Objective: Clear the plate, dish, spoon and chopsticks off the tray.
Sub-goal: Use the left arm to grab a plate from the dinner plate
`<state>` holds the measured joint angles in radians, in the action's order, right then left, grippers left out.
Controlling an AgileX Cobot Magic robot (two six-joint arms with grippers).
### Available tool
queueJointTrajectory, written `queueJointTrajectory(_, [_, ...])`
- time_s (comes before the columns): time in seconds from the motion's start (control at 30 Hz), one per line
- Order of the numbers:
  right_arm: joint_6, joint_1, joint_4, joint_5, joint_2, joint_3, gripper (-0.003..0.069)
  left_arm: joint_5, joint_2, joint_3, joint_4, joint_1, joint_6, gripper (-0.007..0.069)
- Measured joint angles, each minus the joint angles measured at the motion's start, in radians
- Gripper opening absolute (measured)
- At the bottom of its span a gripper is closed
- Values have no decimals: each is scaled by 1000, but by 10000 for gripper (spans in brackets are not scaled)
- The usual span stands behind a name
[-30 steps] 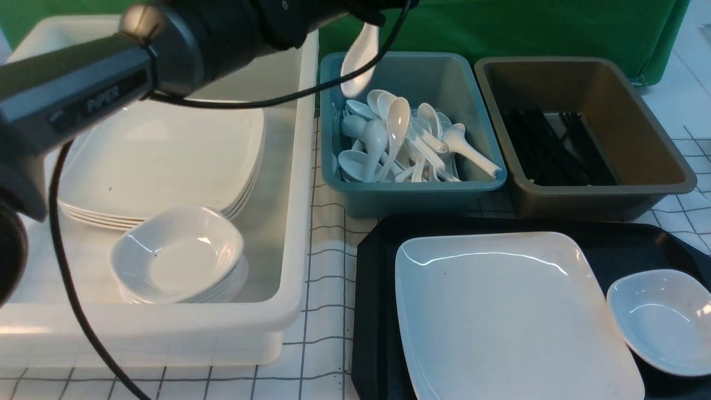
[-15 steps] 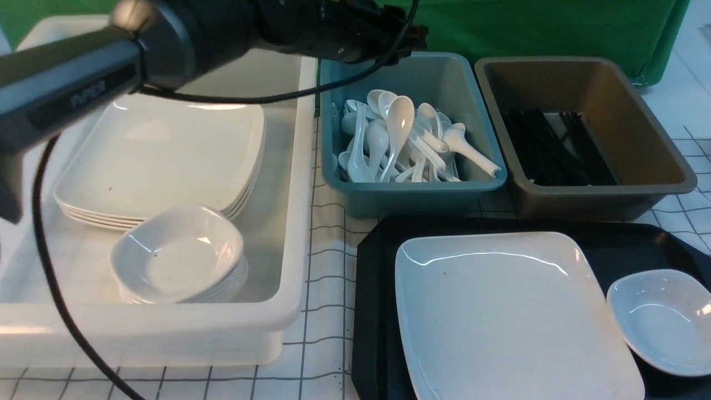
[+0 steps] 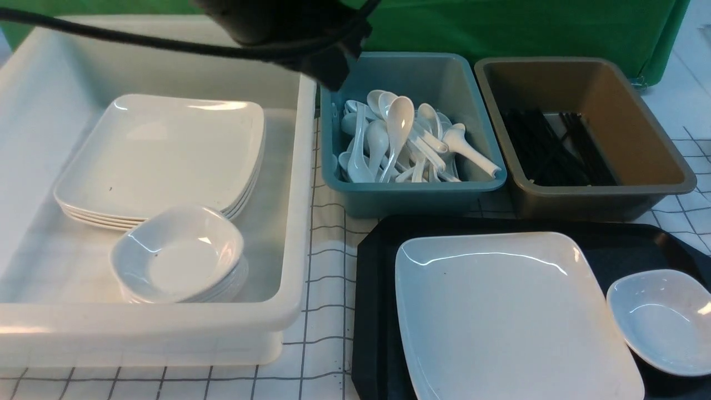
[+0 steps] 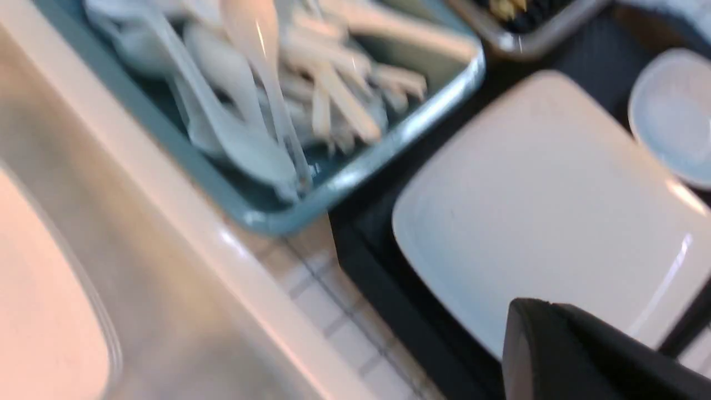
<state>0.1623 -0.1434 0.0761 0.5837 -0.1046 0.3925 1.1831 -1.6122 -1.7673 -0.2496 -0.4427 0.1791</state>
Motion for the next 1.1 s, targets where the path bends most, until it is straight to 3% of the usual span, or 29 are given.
queueJointTrajectory(0.23, [0,0,0,0,0,0,238,30,117,251,-137,0,-4,-2])
queueJointTrajectory(0.47, [0,0,0,0,0,0,239,-71,158,676,-423,-43,-43,11])
queueJointTrajectory(0.73, [0,0,0,0,0,0,239,-273,105,745,-440,-246,-116,157])
queueJointTrajectory(0.83, [0,0,0,0,0,0,239,-413,53,745,-312,-352,-247,277])
queueJointTrajectory(0.93, [0,0,0,0,0,0,239,-493,6,747,-250,-389,-344,361])
queueJointTrajectory(1.1, [0,0,0,0,0,0,239,-589,-58,747,-249,-398,-386,451])
